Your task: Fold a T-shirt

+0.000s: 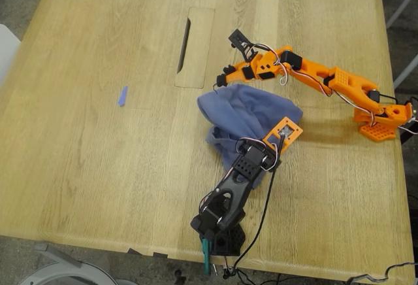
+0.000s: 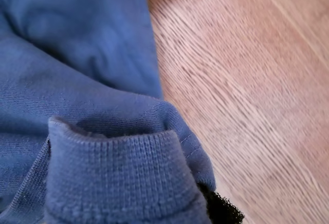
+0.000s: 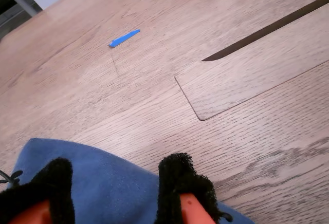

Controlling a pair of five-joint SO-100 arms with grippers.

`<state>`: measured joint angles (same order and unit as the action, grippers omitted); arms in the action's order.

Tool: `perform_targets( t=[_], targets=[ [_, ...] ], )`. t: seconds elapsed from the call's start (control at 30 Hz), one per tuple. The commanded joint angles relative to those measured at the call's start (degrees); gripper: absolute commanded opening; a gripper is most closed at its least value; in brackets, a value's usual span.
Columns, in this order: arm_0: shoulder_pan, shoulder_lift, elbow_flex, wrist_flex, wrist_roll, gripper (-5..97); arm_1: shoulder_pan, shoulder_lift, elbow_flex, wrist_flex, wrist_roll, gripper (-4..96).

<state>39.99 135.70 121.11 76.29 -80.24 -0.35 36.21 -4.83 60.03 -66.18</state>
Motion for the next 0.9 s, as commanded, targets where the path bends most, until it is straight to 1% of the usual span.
perform_targets(
  t=[0.0,0.17,0.27,0.33,0.43,0.5,0.6,0.73,0.87],
  targets=[
    [2.9,4.04,-4.13,2.9,0.18,0,-1.58,2.37,-2.81,-0.88,0.79,29.3],
    [3.34,4.04,-4.13,3.25,0.09,0,-3.16,2.64,-2.81,-1.58,1.93,29.6],
    [3.43,4.04,-4.13,3.25,0.0,0,-3.78,2.64,-2.81,-4.39,5.8,29.8],
    [3.43,4.04,-4.13,3.34,0.0,0,-3.87,2.72,-2.81,-6.68,7.65,29.8],
    [3.43,4.13,-4.13,3.34,-0.09,0,-3.08,2.02,-2.81,-12.66,8.17,29.7],
    [3.43,4.04,-4.13,3.34,-0.09,0,-2.72,1.93,-2.81,-13.45,8.26,29.7],
    [4.57,3.96,-4.13,4.31,0.09,0,-3.08,2.9,-2.81,-7.91,7.12,29.7],
    [5.19,3.87,-3.78,4.92,-0.09,0,-4.13,3.69,-2.81,-0.26,3.25,28.6],
    [5.71,3.34,-3.69,4.92,-0.09,0,-5.01,3.69,-2.37,1.93,0.7,28.5]
  ],
)
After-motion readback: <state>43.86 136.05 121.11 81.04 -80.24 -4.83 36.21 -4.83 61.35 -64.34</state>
